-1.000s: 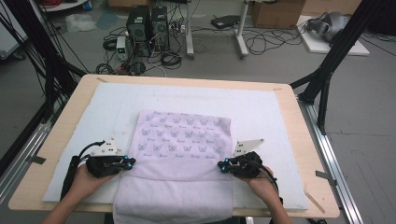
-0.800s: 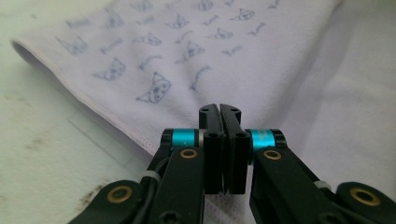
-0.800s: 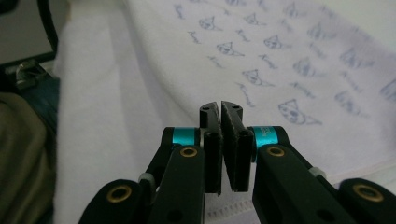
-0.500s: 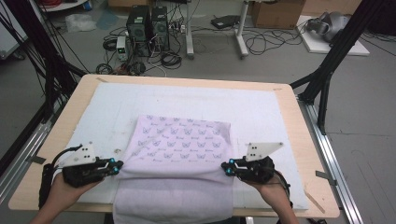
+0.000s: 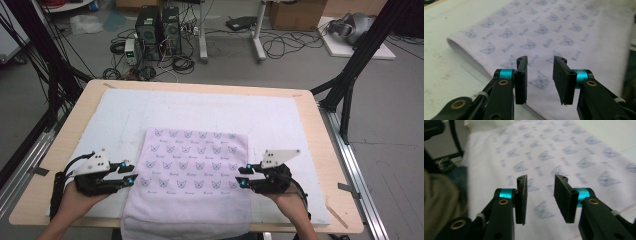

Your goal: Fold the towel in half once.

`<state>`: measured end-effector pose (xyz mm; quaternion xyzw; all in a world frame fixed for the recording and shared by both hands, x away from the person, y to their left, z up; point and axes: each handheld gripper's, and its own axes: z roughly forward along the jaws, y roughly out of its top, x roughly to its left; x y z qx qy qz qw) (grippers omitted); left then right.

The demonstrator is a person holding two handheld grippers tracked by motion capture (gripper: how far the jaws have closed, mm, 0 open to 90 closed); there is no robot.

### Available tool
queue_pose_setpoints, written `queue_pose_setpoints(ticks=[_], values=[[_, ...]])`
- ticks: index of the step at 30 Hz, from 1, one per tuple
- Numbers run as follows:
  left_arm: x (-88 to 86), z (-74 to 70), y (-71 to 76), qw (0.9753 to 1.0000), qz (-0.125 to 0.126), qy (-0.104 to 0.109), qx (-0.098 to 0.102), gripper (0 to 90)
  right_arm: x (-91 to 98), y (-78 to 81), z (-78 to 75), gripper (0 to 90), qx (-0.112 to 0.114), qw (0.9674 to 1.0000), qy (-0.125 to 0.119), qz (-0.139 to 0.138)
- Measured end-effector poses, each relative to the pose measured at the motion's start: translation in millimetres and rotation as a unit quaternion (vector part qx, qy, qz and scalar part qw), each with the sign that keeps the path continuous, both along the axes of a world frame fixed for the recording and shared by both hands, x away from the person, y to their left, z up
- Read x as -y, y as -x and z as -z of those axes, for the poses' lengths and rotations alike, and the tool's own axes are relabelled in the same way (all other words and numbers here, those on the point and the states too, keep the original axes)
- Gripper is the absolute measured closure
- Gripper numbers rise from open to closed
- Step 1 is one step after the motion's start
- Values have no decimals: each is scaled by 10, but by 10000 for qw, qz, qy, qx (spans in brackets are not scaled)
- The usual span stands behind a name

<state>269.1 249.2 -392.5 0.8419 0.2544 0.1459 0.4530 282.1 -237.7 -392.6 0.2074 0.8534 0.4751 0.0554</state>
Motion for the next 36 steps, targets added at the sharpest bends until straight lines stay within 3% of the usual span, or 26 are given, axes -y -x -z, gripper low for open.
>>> queue_pose_setpoints(ticks=[3,6,8,10,13,15,17,19,20,22,25,28,30,31,32,33,36], values=[[42,40,-261,9999,-141,-47,-29,631,-12,-257,47,577,61,9996,120,265],[102,75,-547,9995,-280,-64,-96,624,-16,-536,123,568,-34,9987,224,454],[120,91,-689,9994,-328,56,-138,623,-12,-671,143,553,-63,9981,254,565],[146,92,-861,9988,-409,-48,-279,639,-13,-829,137,541,-102,9974,222,682],[137,54,-1082,9980,-595,-36,-200,646,-33,-1017,96,518,-108,9968,357,710],[131,50,-1215,9974,-664,-88,-257,639,-24,-1146,59,498,-62,9961,405,782],[122,85,-1338,9967,-715,12,-395,613,0,-1236,59,478,-113,9953,424,860],[100,145,-1433,9946,-789,259,-625,567,29,-1305,101,460,-143,9942,493,943],[100,184,-1477,9934,-861,265,-707,540,43,-1333,139,440,-161,9935,525,995],[116,266,-1537,9918,-995,143,-789,494,65,-1376,222,412,-274,9918,637,1073],[145,376,-1598,9888,-1126,125,-968,445,100,-1432,330,391,-475,9898,676,1158],[193,460,-1636,9864,-1244,-19,-1071,460,84,-1492,445,393,-608,9881,781,1176],[220,495,-1637,9859,-1301,-160,-1042,579,53,-1507,497,447,-668,9873,870,1151],[216,488,-1638,9869,-1223,-110,-1048,647,52,-1501,494,613,-604,9873,884,1170],[222,483,-1636,9872,-1178,-85,-1068,771,73,-1500,492,813,-708,9909,719,887],[237,473,-1627,9880,-1174,-138,-990,790,66,-1495,493,829,-768,9923,628,738],[242,414,-1626,9886,-1215,-119,-877,847,14,-1506,450,853,-660,9914,813,779]])
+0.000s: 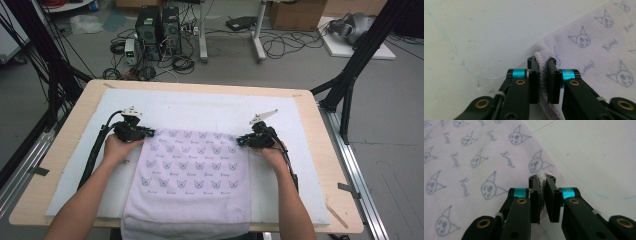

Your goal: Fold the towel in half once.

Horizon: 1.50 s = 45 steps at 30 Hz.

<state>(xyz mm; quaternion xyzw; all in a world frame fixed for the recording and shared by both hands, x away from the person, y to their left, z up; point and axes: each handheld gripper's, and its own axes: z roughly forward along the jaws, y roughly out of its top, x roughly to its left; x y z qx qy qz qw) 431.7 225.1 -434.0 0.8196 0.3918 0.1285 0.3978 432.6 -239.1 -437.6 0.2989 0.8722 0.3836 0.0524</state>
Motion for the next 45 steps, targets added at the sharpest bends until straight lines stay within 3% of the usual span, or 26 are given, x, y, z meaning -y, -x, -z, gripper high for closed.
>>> queue_pose_setpoints(ticks=[2,4,7,13,16,17,18,21,27,29,31,34,42,45], values=[[-4,-80,-19,9999,-1,-23,130,852,-9,-22,-79,861,139,9998,115,59],[7,-237,-59,9993,-11,-175,331,853,-3,-68,-209,863,224,9995,199,68],[31,-575,-152,9978,-76,-147,641,854,17,-164,-487,867,494,9980,332,231],[4,-1173,-289,9918,-214,56,1260,857,111,-389,-1119,867,972,9940,171,464],[8,-1305,-382,9897,-380,-7,1378,819,115,-494,-1361,818,1170,9914,50,576],[12,-1299,-418,9898,-553,-79,1309,709,110,-525,-1377,694,1157,9910,-23,673],[6,-1278,-431,9903,-569,-76,1264,635,101,-562,-1353,642,1107,9904,-58,830],[-42,-1114,-424,9931,-528,-166,1031,604,93,-581,-1200,574,818,9936,-69,777],[-182,-784,-247,9959,-433,-24,796,582,151,-360,-860,516,658,9946,-84,796],[-198,-721,-178,9964,-376,53,752,576,158,-293,-792,476,366,9967,80,724],[-203,-657,-77,9967,-293,110,749,572,157,-158,-767,485,576,9959,91,690],[-190,-596,61,9968,-154,133,776,557,153,14,-728,484,570,9964,-134,607],[-197,-505,498,9949,286,148,959,541,75,443,-563,473,745,9969,-7,245],[-212,-450,647,9942,393,167,991,533,58,587,-495,478,710,9974,-92,113]])
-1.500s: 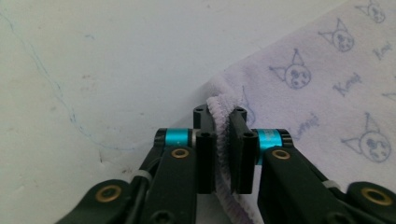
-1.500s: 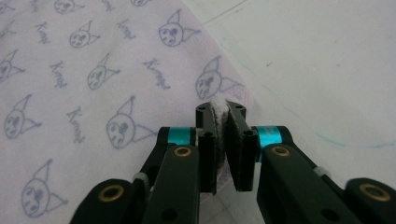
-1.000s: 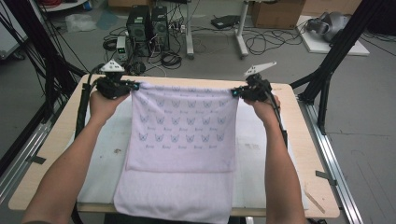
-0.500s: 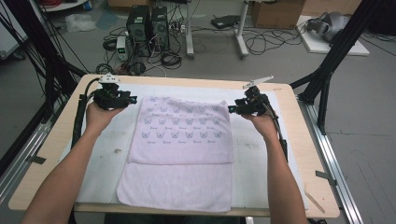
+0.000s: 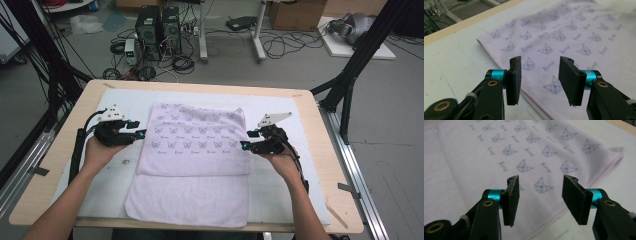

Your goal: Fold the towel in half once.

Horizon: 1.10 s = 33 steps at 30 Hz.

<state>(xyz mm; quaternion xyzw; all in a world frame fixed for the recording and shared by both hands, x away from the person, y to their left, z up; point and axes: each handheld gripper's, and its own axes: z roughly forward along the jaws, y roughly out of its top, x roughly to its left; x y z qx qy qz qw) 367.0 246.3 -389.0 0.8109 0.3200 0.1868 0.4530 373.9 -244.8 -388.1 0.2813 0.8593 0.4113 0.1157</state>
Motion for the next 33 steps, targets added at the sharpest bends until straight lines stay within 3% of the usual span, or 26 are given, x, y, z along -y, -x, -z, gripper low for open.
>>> queue_pose_setpoints(ticks=[3,6,9,10,19,22,24,28,31,33], values=[[-6,93,158,10000,94,-26,-14,529,-17,131,77,478,-3,9999,-4,-119],[-9,175,287,9998,207,19,-39,528,-37,203,111,445,-184,9996,143,-183],[-8,236,382,9994,313,113,-37,528,-22,327,151,460,-8,9997,-32,-238],[-4,262,412,9993,364,113,-42,528,-11,347,164,462,-64,9997,-84,-227],[98,418,466,9975,681,57,-159,543,13,430,454,517,-188,9994,-237,-182],[127,464,462,9963,807,-42,-282,559,-34,417,505,533,-237,9994,-58,-239],[142,499,468,9952,897,-159,-362,585,-61,420,537,565,-300,9992,-46,-269],[147,576,477,9928,1004,-393,-523,660,-115,433,567,648,-215,9990,130,-366],[138,578,473,9939,898,-358,-521,716,-116,444,577,736,-236,9991,81,-348],[138,575,475,9942,877,-372,-506,808,-119,441,572,815,-233,9989,97,-386]])
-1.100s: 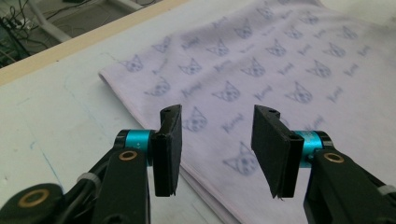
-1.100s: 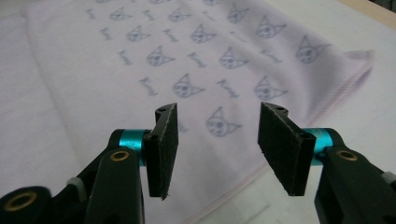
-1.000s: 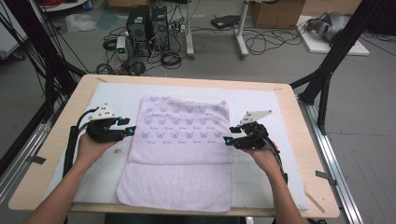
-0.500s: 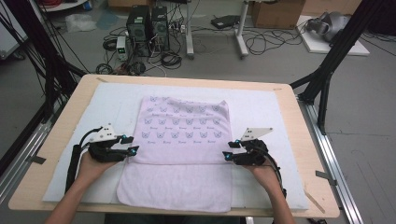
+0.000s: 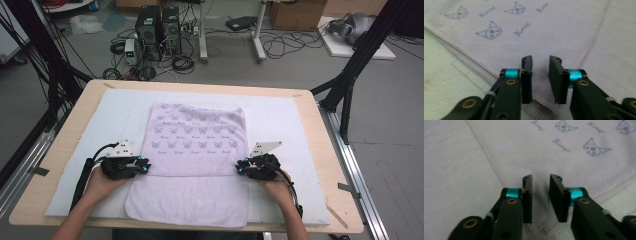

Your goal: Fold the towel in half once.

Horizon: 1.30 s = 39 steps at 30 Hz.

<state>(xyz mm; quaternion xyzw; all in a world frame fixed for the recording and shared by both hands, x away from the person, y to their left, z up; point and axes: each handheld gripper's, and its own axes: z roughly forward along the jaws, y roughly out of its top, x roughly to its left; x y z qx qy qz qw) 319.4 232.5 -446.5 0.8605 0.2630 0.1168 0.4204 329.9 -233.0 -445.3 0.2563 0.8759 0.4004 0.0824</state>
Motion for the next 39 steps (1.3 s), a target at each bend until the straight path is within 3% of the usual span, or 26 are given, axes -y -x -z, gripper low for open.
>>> queue_pose_setpoints(ticks=[2,11,15,17,21,25,28,30,33,39], values=[[4,-9,0,10000,-35,-8,-3,869,1,-6,-10,848,33,10000,23,-40],[-31,-139,-17,9997,-174,162,45,885,54,-42,-130,876,100,9995,-268,-110],[-77,-285,-11,9993,-200,293,134,885,58,-46,-253,876,177,9992,-344,-142],[-94,-356,5,9991,-211,331,183,886,66,-23,-377,877,325,9986,-373,-173],[-131,-509,122,9982,-189,453,349,886,109,87,-625,878,565,9967,-550,-194],[-216,-616,406,9977,-45,486,468,887,95,327,-762,878,637,9954,-576,-421],[-265,-584,595,9978,82,512,408,880,93,553,-759,867,548,9938,-687,-686],[-258,-537,658,9984,130,452,326,784,75,646,-725,791,508,9931,-734,-758],[-210,-435,654,9992,138,318,223,701,47,644,-637,726,428,9944,-632,-729],[-112,-265,525,9995,181,236,79,679,-10,482,-307,642,106,9963,-561,-641]])
